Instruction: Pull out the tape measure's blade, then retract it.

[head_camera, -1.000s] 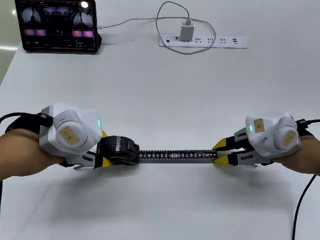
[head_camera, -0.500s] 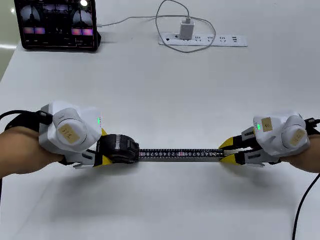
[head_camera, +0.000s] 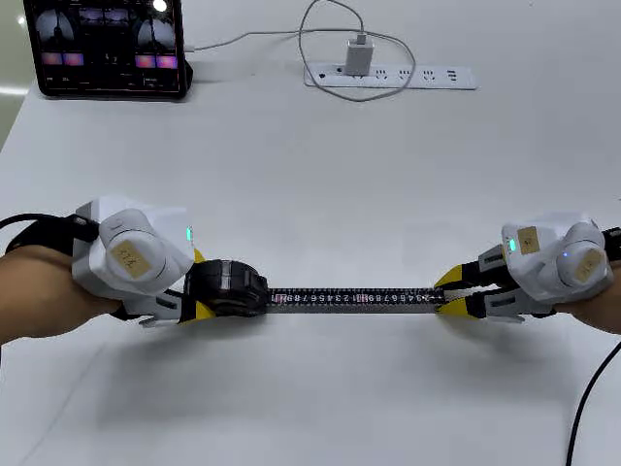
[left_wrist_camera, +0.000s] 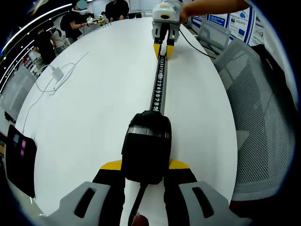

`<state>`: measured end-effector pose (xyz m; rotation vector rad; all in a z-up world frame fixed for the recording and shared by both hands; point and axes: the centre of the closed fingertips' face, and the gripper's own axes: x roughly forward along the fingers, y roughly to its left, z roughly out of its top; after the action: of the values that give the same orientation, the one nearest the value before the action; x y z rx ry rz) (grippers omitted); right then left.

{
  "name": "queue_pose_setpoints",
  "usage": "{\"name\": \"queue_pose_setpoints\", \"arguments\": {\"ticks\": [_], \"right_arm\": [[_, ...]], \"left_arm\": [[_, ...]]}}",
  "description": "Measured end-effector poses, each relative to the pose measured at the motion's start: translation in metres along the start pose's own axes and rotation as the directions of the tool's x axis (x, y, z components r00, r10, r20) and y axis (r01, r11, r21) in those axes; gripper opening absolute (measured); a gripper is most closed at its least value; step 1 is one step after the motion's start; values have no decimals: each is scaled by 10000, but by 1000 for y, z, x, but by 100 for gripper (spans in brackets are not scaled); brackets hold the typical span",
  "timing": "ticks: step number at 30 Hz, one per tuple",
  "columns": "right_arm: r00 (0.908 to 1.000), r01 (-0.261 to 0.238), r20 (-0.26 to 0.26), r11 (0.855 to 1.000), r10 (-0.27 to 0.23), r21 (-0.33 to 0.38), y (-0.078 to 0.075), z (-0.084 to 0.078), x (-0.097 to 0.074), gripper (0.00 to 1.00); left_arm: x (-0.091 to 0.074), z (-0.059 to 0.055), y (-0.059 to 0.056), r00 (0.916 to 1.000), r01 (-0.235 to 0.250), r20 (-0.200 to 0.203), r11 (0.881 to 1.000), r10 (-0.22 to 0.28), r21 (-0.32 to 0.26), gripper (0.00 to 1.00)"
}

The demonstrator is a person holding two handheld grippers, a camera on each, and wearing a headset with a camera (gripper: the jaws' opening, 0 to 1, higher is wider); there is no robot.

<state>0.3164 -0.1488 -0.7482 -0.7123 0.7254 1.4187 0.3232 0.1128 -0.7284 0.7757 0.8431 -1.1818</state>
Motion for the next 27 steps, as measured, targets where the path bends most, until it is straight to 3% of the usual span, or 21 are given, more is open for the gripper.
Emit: {"name": "queue_pose_setpoints", "arguments": {"ticks": [20,27], "right_arm": [[9993,55,-368,9998,-47,208,-2,-19,-14,8],[9992,83,-388,9994,-70,330,-2,-21,-10,9]], "left_arm": [[0,1,0,10000,-28,-2,10000,28,9,26],[1,2,0,10000,-55,35,10000,55,-80,27]]}}
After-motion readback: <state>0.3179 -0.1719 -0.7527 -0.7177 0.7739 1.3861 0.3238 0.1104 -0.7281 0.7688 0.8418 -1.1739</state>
